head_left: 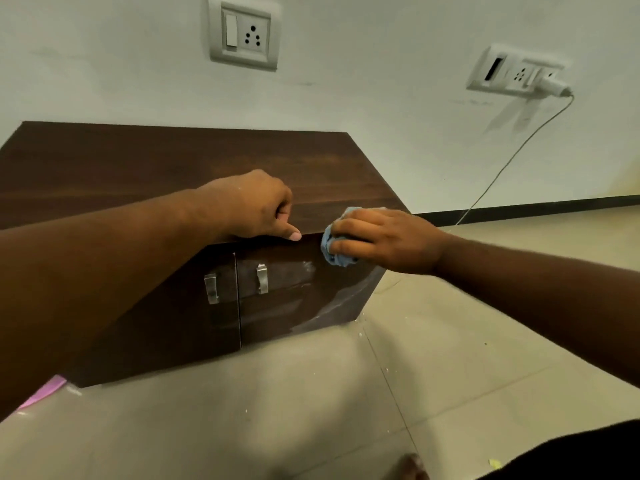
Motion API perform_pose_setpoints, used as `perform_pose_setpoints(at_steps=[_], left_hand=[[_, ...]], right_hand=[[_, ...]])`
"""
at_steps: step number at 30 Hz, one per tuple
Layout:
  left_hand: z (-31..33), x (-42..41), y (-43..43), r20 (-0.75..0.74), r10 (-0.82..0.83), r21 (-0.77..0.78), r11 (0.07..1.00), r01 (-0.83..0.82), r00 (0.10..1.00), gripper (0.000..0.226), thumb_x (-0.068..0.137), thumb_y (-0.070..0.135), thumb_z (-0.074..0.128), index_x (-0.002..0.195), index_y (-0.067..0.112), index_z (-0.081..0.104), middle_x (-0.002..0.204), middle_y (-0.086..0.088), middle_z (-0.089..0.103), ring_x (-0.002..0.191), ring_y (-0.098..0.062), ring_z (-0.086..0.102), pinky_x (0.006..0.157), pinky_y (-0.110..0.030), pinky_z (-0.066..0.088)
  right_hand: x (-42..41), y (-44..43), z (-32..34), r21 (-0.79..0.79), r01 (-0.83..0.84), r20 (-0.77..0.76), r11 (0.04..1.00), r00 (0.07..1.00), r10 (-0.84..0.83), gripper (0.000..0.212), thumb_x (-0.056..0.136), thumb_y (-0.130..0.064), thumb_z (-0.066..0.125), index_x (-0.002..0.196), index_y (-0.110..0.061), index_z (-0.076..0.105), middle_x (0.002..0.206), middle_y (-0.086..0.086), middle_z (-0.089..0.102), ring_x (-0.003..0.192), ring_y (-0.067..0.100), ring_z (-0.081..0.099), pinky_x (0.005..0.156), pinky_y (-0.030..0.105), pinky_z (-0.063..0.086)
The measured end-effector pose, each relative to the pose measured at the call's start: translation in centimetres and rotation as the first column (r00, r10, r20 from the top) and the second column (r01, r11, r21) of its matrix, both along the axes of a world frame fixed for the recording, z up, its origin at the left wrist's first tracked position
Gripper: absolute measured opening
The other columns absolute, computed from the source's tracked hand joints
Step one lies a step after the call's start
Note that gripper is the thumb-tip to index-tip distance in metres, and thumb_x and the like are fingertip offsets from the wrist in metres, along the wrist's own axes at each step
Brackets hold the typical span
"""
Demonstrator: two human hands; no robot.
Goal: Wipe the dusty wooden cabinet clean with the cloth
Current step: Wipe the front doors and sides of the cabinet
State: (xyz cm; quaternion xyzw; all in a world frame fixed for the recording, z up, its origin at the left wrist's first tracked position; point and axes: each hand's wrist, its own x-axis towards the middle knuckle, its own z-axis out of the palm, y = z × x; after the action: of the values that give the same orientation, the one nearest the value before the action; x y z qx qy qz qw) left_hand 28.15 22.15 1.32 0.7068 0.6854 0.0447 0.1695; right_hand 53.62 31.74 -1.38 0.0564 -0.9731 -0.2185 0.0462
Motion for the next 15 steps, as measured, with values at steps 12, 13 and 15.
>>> perform_pose_setpoints(at_steps=[12,13,15], left_hand=[[0.3,-1.3,-0.1,0.055,-0.012,-0.066,0.998,0.016,0.998,0.022,0.076,0.044,0.082,0.08,0.028,0.068,0.08,0.008,0.068,0.077,-0.01,0.063,0.06,-0.02,0.041],[0.3,-1.5,0.0,0.06,-0.015,-0.07,0.997,0.019,0.998,0.022,0.076,0.044,0.082,0.08,0.027,0.069,0.08,0.007,0.068,0.077,-0.01,0.063,0.06,-0.02,0.042],[0.1,-1.7,-0.1,0.078,-0.018,-0.065,0.998,0.024,0.997,0.024,0.075,0.046,0.082,0.08,0.027,0.069,0.078,0.007,0.068,0.075,-0.009,0.063,0.06,-0.019,0.041]], right_hand=[[-5.2,-5.9,-12.0,-0.294,0.223,-0.49,0.929,0.8,-0.347,0.034,0.09,-0.019,0.059,0.123,-0.018,0.057,0.131,0.01,0.053,0.117,0.024,0.051,0.1,0.036,0.045],[-5.5,-6.9,-13.6,-0.473,0.278,-0.585,0.836,0.611,-0.534,0.034,0.088,-0.018,0.064,0.122,-0.016,0.056,0.13,0.009,0.051,0.118,0.021,0.05,0.104,0.031,0.043],[-7.1,-8.5,-16.0,-0.837,0.14,-0.518,0.529,0.109,-0.848,0.037,0.088,-0.011,0.065,0.123,-0.013,0.053,0.129,0.009,0.049,0.118,0.017,0.051,0.106,0.017,0.041]])
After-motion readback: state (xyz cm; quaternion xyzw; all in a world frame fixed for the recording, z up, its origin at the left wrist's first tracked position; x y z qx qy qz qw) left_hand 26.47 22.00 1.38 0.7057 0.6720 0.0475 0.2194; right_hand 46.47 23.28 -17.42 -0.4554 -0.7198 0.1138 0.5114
